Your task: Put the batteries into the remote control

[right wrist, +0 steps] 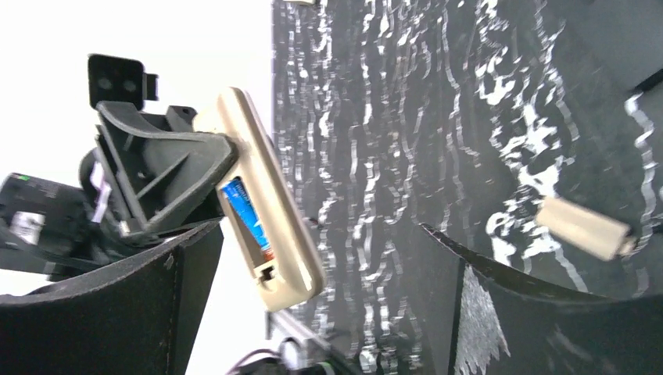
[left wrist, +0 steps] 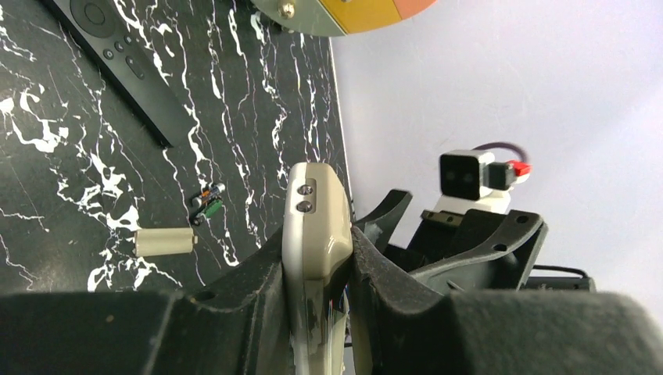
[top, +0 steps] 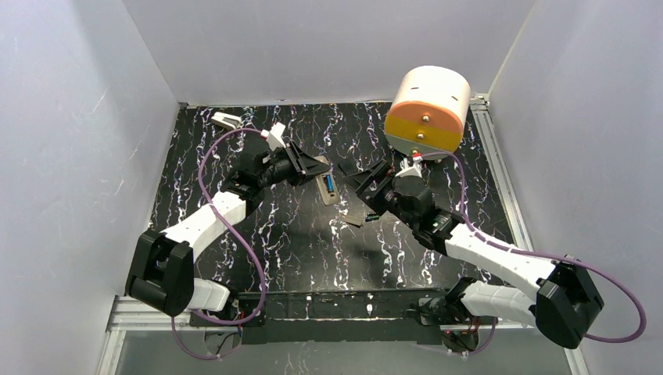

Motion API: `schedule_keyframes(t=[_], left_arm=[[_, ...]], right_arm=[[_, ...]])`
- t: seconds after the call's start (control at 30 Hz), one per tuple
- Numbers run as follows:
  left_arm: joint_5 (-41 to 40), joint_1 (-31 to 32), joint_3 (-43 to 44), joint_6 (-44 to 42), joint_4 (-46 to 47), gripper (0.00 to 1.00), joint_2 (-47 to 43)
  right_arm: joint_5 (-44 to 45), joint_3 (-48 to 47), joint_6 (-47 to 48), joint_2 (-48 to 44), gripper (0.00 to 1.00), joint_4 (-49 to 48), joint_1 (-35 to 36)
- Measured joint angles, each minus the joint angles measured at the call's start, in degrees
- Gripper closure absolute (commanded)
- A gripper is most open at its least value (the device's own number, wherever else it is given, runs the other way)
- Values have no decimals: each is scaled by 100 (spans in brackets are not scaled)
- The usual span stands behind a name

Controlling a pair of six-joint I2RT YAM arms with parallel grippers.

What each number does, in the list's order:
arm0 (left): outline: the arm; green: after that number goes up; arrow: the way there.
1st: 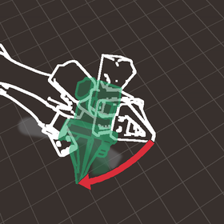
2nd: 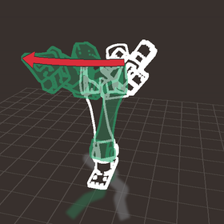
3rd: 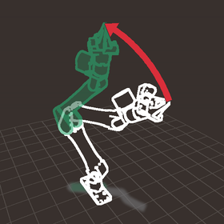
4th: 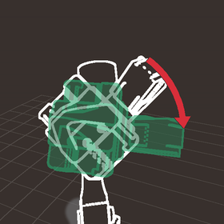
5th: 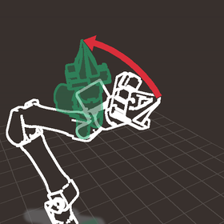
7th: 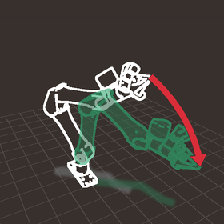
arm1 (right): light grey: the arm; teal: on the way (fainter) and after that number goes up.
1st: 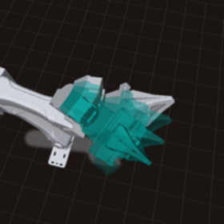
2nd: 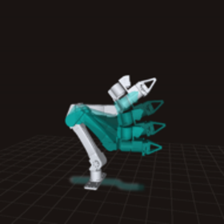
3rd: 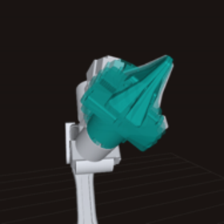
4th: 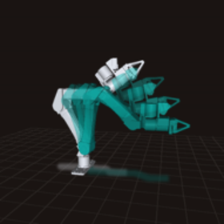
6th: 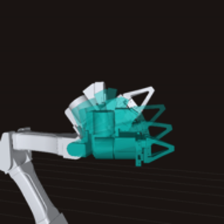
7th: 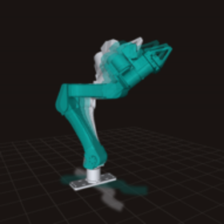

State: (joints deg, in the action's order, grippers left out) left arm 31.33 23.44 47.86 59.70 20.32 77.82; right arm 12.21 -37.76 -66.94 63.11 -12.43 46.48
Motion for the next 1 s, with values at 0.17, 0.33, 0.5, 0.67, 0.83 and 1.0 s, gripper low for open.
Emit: schedule_keyframes(t=[0.17, 0.33, 0.5, 0.67, 0.83, 1.0], left_arm=[[-177, 0, 0, 144, 105, 100, -2], [-295, 0, 17, 400, 289, 100, -2], [-369, 0, 127, 514, 389, 100, 11], [-378, 0, 170, 588, 505, 100, 52], [-317, 0, 173, 588, 542, 100, 70], [-129, 0, 201, 505, 564, 100, 74]], right_arm=[[-210, 201, -1340, -37, 1, -487, -46], [-649, 205, -2621, 369, 1, -1360, -90], [-828, 205, -3202, 595, 1, -1613, -118], [-960, 201, -3486, 658, 2, -1869, -114], [-1043, 199, -3646, 949, 8, -2109, -114], [-1075, 192, -3670, 1067, 8, -2330, -120]])
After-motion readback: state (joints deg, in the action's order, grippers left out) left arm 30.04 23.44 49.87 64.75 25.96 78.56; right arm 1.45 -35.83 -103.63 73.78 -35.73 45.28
